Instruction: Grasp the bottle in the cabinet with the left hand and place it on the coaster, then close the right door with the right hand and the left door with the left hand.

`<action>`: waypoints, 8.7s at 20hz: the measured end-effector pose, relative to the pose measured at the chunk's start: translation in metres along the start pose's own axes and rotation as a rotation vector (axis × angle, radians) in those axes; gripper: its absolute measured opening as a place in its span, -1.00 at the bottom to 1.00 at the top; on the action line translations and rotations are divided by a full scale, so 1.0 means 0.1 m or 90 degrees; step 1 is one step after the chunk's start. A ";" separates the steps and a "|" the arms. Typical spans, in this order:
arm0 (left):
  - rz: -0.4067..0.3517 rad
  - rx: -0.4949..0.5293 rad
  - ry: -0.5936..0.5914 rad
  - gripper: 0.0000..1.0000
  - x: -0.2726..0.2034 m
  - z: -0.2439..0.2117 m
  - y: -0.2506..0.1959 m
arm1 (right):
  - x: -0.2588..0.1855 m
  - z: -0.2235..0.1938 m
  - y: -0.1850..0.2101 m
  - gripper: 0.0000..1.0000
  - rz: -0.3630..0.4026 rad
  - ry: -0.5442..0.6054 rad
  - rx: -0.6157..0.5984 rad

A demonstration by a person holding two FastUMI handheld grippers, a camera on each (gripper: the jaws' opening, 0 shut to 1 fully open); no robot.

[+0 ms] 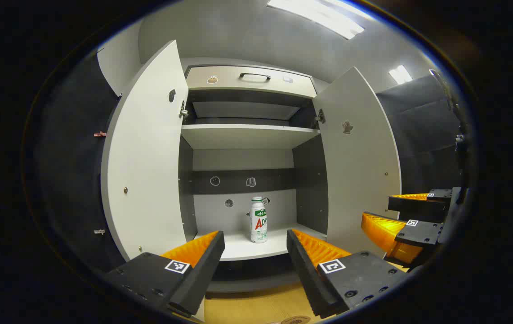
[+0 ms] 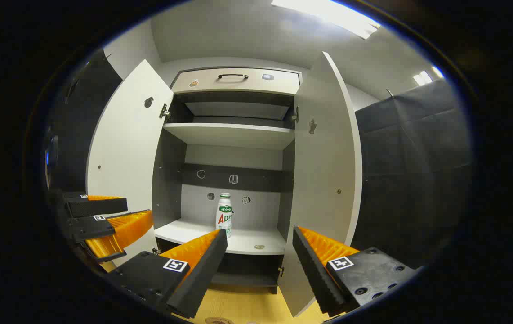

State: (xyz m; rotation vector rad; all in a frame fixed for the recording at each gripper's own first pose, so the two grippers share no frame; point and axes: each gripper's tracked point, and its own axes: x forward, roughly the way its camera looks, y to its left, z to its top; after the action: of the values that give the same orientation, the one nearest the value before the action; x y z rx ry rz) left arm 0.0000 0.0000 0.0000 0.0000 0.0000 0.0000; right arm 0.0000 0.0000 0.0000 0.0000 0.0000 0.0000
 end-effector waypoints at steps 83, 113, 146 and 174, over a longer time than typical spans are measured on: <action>-0.157 -0.010 0.007 0.59 0.88 -0.92 -0.45 | 0.46 -0.34 -0.06 0.95 -0.038 0.006 -0.063; -0.137 -0.047 0.087 0.59 -0.36 -3.71 -1.31 | -0.09 -1.63 -0.49 0.96 -0.036 0.071 -0.112; -0.124 -0.002 0.039 0.92 -0.37 -0.63 -0.58 | -0.24 0.12 -1.74 0.94 -0.165 -0.031 -0.020; 0.206 0.011 0.087 0.92 -1.01 -0.54 2.27 | 0.37 -0.24 -1.08 0.88 -0.055 0.026 0.034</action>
State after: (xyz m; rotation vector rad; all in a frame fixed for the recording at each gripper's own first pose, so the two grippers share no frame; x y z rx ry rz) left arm -0.1008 0.2271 -0.0542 0.0175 0.1362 0.3231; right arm 0.0369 -0.1076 -0.0239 0.0541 0.0416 -0.0861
